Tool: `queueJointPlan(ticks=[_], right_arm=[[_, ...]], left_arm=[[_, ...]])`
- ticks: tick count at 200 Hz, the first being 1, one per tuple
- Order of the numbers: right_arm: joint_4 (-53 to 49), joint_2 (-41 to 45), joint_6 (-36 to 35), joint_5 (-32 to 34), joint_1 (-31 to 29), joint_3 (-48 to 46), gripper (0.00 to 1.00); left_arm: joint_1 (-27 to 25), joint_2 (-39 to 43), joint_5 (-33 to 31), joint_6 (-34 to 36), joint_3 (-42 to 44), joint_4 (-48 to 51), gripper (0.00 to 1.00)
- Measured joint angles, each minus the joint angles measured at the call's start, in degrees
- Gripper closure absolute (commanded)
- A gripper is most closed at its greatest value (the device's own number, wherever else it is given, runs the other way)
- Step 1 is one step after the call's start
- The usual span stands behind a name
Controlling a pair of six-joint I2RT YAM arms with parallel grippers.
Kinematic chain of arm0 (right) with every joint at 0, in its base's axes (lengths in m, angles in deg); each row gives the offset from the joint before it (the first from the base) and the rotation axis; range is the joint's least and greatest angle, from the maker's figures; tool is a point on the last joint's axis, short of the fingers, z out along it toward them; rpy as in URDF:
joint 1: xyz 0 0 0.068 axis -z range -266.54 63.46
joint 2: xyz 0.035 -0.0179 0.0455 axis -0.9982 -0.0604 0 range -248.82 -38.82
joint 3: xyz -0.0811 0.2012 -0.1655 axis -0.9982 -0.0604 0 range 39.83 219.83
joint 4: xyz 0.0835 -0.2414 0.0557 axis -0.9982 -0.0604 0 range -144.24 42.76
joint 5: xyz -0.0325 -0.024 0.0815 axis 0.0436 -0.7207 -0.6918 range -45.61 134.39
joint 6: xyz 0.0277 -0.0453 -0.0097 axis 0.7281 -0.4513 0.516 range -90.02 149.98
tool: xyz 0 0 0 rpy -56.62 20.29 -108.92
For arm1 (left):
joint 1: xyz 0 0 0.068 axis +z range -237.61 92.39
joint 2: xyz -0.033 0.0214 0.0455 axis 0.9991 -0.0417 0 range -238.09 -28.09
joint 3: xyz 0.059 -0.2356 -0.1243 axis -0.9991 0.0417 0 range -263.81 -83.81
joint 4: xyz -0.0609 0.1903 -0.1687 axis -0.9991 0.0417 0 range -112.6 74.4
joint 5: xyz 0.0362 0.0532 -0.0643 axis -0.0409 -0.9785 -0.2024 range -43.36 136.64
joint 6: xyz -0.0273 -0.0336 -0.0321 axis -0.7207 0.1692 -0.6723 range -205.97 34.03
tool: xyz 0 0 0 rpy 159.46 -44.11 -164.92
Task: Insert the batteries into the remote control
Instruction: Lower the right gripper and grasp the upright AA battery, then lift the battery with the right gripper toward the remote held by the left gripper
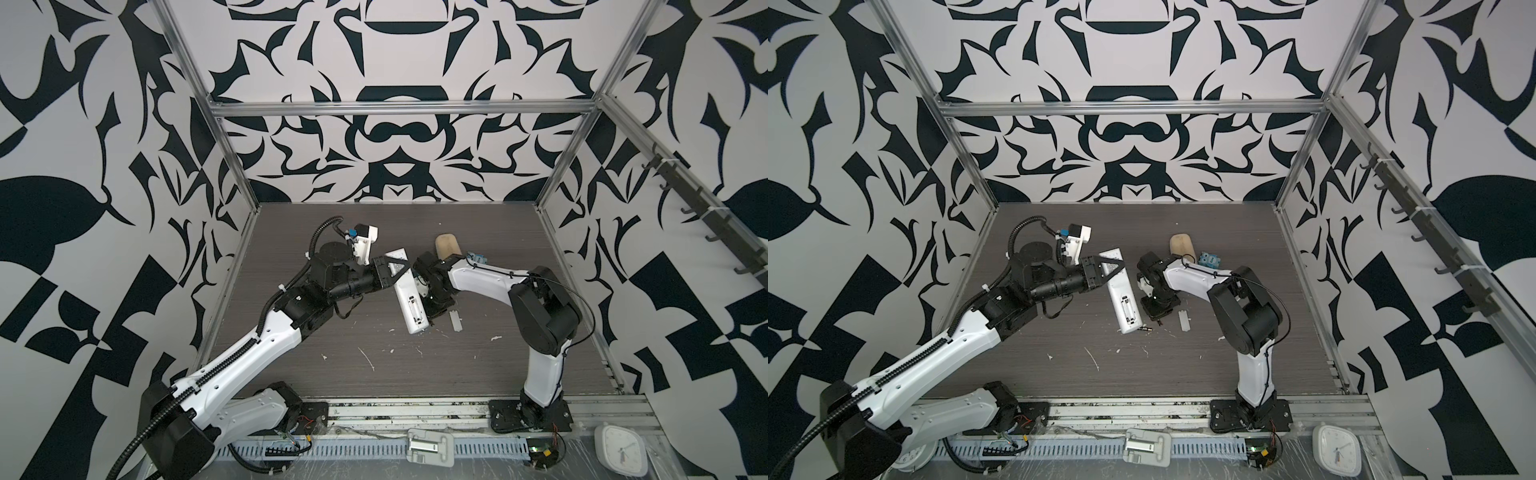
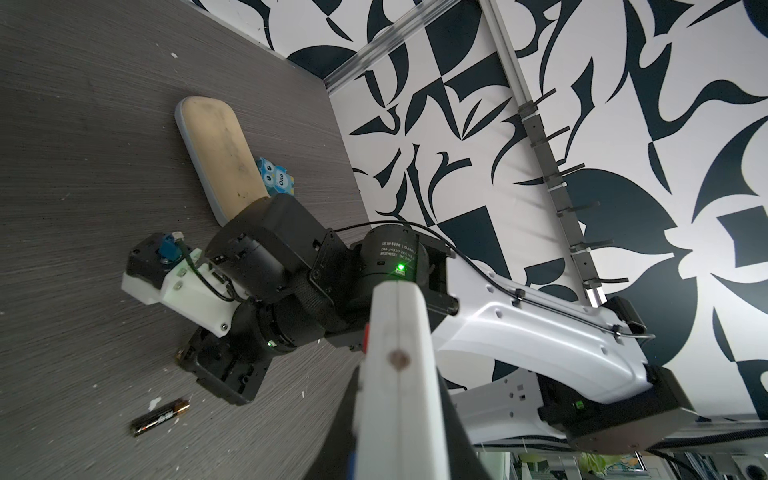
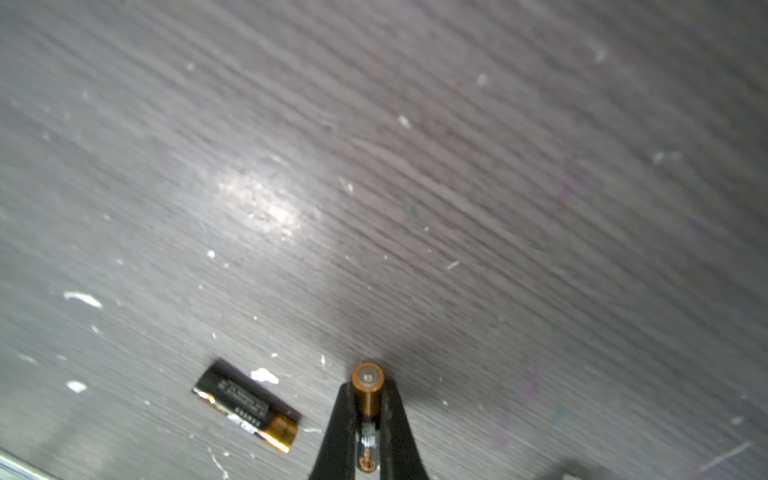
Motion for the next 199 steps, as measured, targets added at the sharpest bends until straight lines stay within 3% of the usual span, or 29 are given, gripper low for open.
queueJointPlan(ticks=[42,82,121,157,199], right_arm=[[1.51,8.39,0.04,-0.79,0.46,-3.23,1.00],[-1.84,27.47,0.00,-3.43,3.82,-2.84,1.00],[-5.81,42.88,0.13,-3.98,4.63,3.30,1.00],[-7.34,45.40,1.79,-4.00,4.42,9.05,1.00],[0.28,44.96,9.60,-5.20,3.28,9.03,1.00]], left_arm=[[1.11,0.11,-0.68,2.16,-0.26,0.07,1.00],[1.73,-0.37,-2.60,5.20,-2.27,-0.81,1.00],[1.79,-1.92,-2.97,6.34,-3.69,-3.21,1.00],[1.99,-2.75,-3.30,6.69,-4.81,-4.46,1.00],[2.12,-3.89,-4.50,6.36,-5.18,-7.78,1.00]])
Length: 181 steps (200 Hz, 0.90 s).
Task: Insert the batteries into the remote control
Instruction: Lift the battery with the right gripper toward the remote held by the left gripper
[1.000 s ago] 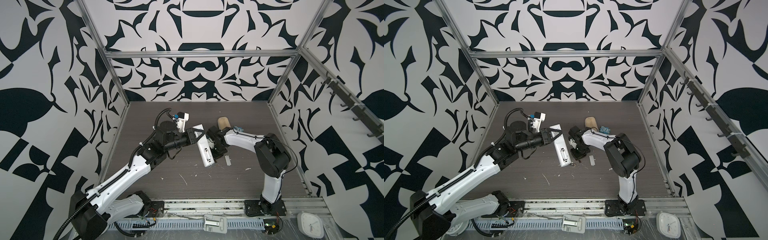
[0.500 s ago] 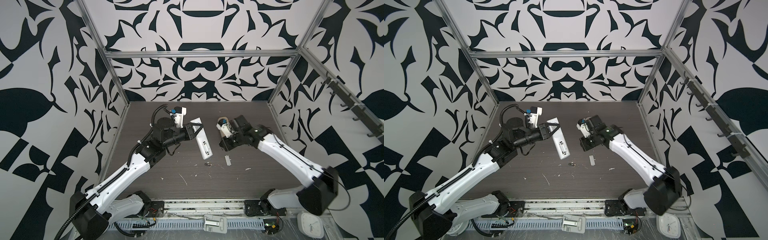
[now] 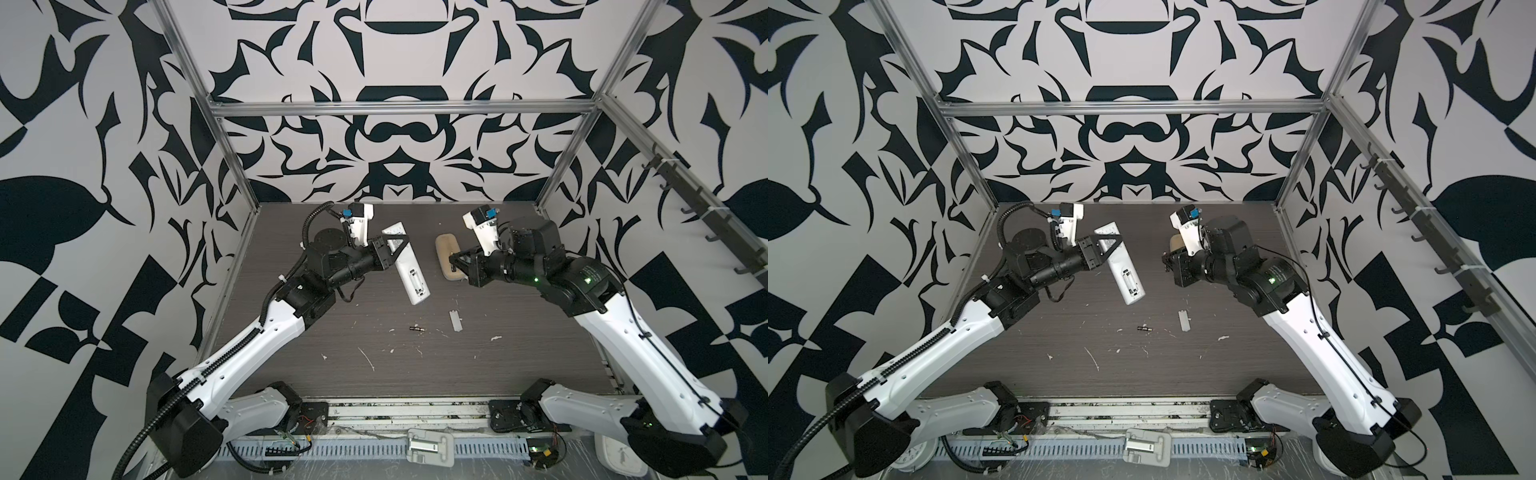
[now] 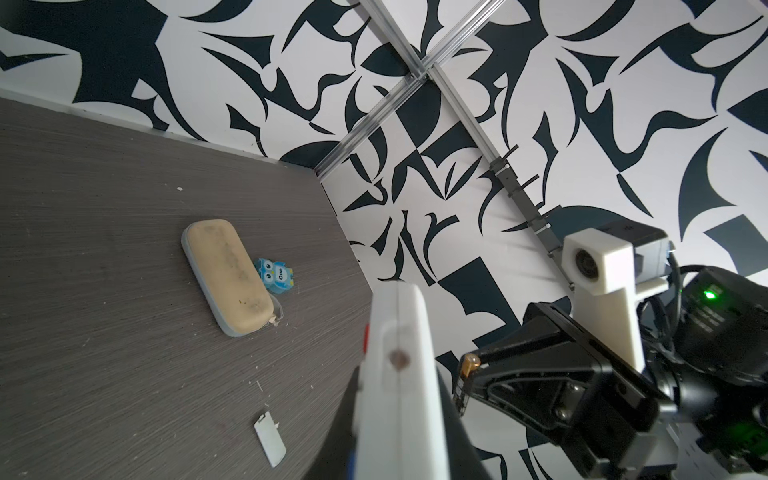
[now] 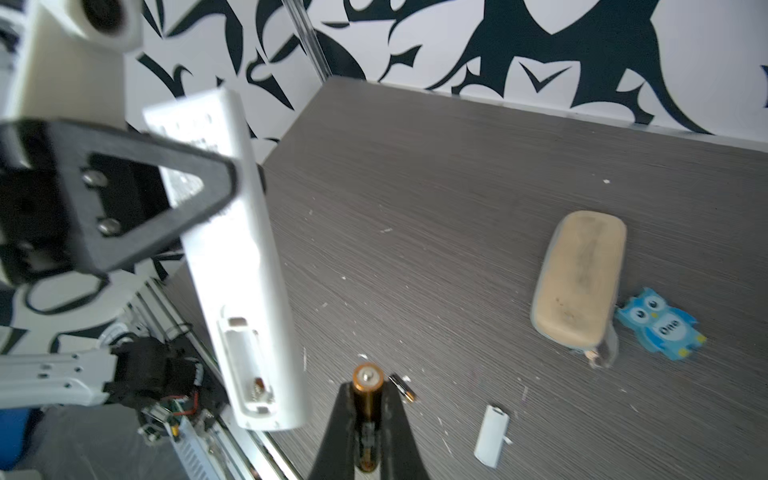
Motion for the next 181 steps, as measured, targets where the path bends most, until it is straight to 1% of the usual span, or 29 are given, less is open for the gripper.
queueJointPlan(ticks=[20,49,93,181], right_arm=[[3.89,-0.31,2.49,-0.92,-1.07,-0.50,1.00],[7.91,-0.42,4.22,-1.99,-2.47,-1.79,1.00],[9.40,-0.74,3.78,-1.79,-5.57,-2.84,1.00],[12.66,-1.38,2.67,-1.09,-9.94,-6.01,1.00]], left_arm=[[0.02,-0.48,-0.50,-0.59,0.00,-1.60,1.00],[0.02,-0.52,-1.14,-1.20,0.00,-2.62,1.00],[0.02,-0.50,-1.64,-1.62,0.00,-2.43,1.00],[0.02,-0.39,-3.69,-2.32,0.00,-0.96,1.00]])
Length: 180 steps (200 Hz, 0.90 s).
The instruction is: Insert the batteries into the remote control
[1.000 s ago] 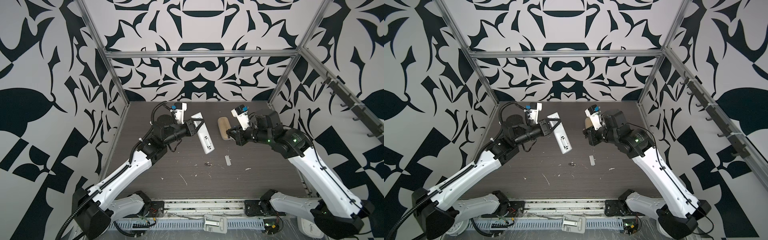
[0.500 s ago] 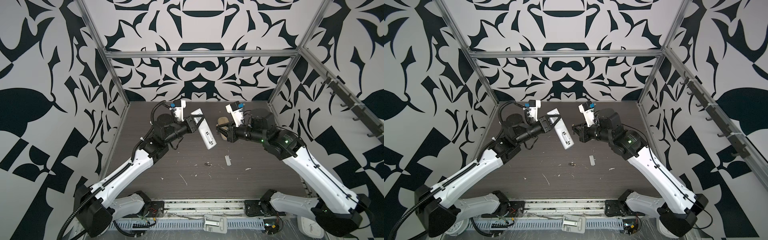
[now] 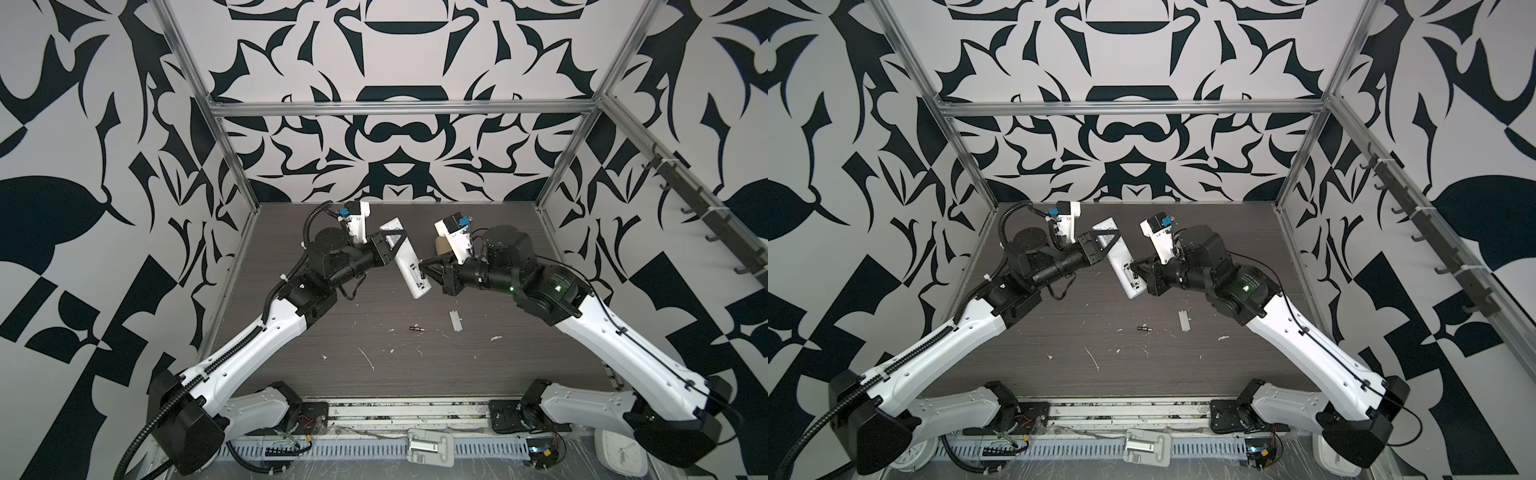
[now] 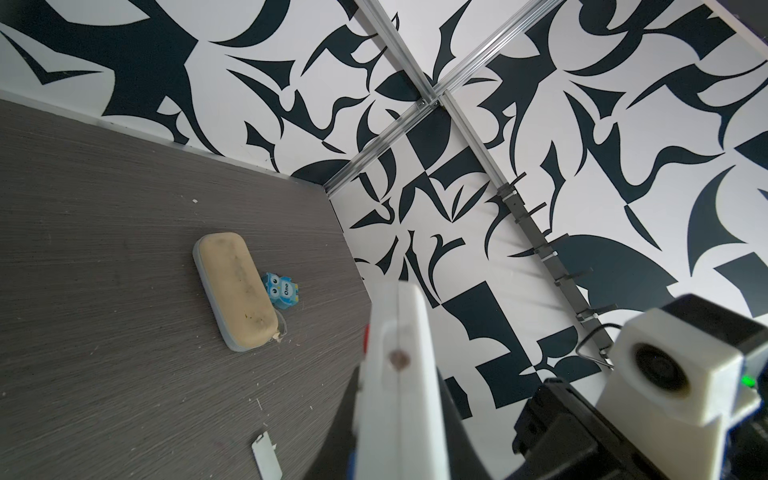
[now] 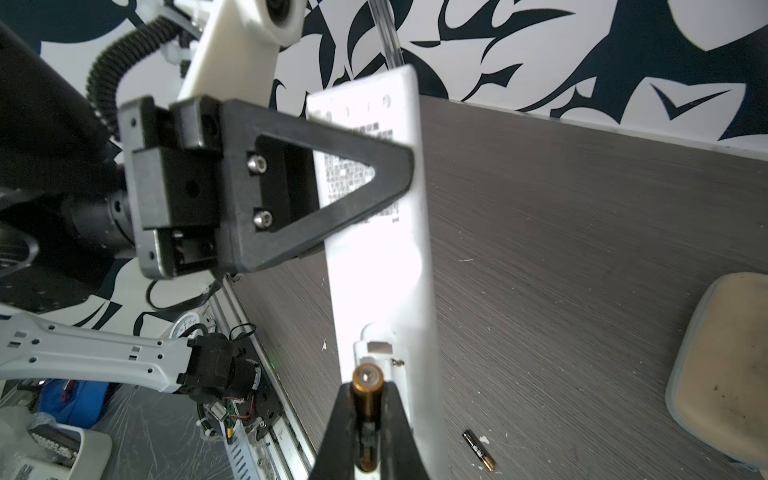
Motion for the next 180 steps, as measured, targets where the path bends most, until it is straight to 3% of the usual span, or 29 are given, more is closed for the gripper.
queueJointPlan(ticks=[180], right_arm=[[2.36,0.48,-4.94,0.20,-0.33,-3.02,1.00]], left_arm=[[0.07,1.51,0.13,-1.01,4.46,-3.89,1.00]])
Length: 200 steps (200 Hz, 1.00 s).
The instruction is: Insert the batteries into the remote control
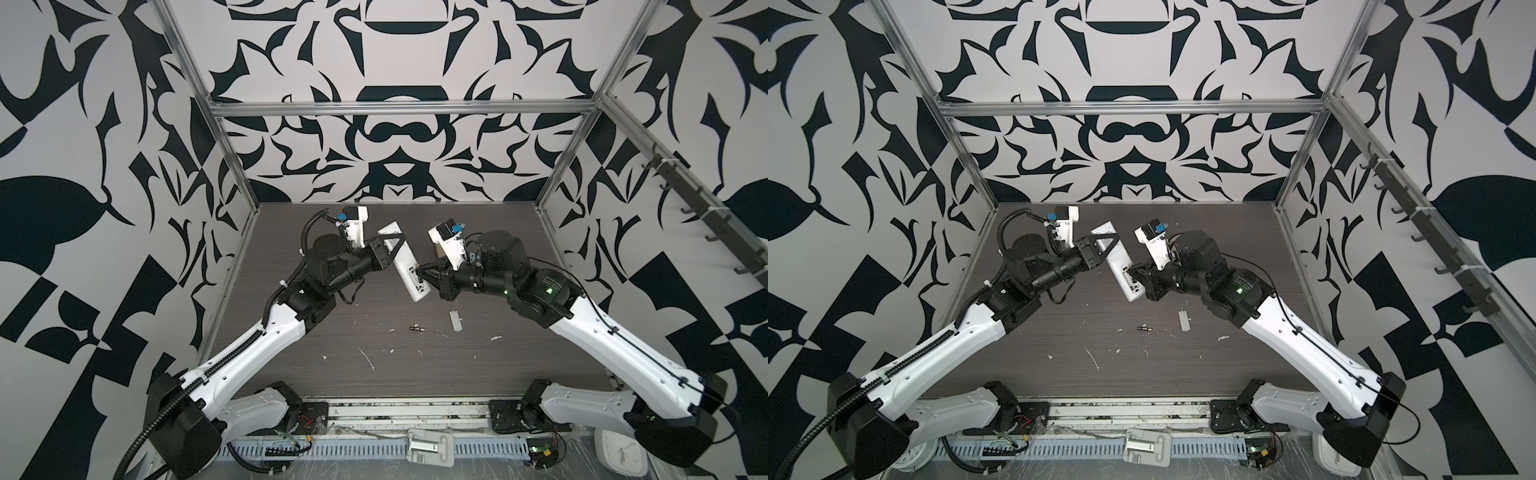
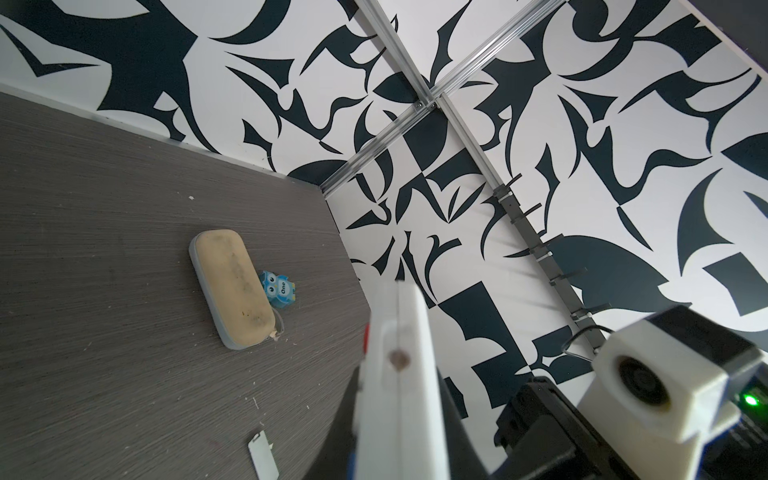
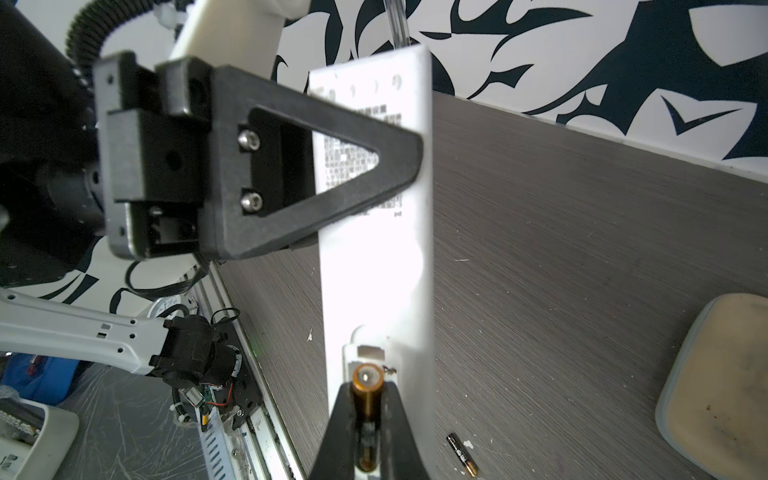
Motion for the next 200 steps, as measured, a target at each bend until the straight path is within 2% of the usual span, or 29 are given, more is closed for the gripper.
queueJointPlan(ticks=[120,200], right_arm=[[2.89,1.33,-0.92,0.24,0.00,-0.35,1.00],[5.46,1.42,-1.31,0.09,0.02,-1.97,1.00]], left_arm=[[0.00,1.92,-2.49,2.12,0.28,2.34,1.00],[-0.02,-2.08,-1.77,1.99,-1.81,0.94,1.00]])
